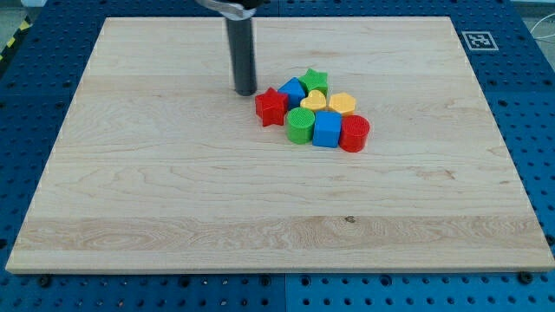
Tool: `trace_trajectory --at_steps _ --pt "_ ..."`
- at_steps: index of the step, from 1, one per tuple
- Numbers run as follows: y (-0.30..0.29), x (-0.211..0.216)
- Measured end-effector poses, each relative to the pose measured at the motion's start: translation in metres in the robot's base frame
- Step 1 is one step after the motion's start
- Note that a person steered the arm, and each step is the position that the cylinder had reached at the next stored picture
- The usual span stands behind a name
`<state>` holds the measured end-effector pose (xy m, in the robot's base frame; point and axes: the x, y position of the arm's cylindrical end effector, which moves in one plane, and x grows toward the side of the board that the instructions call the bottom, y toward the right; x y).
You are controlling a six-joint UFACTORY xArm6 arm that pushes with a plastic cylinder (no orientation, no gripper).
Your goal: Slide the red star to the bottom center
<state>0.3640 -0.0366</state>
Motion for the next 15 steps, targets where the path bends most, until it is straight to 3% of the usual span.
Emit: trace_trajectory --at_steps 1,3,7,10,13,15 --pt "0.031 0.013" --pt "0.063 0.084" --pt "0.035 0.077" --pt "0.027 0.105" --pt "-0.045 0.099" --pt "-0.057 0.106"
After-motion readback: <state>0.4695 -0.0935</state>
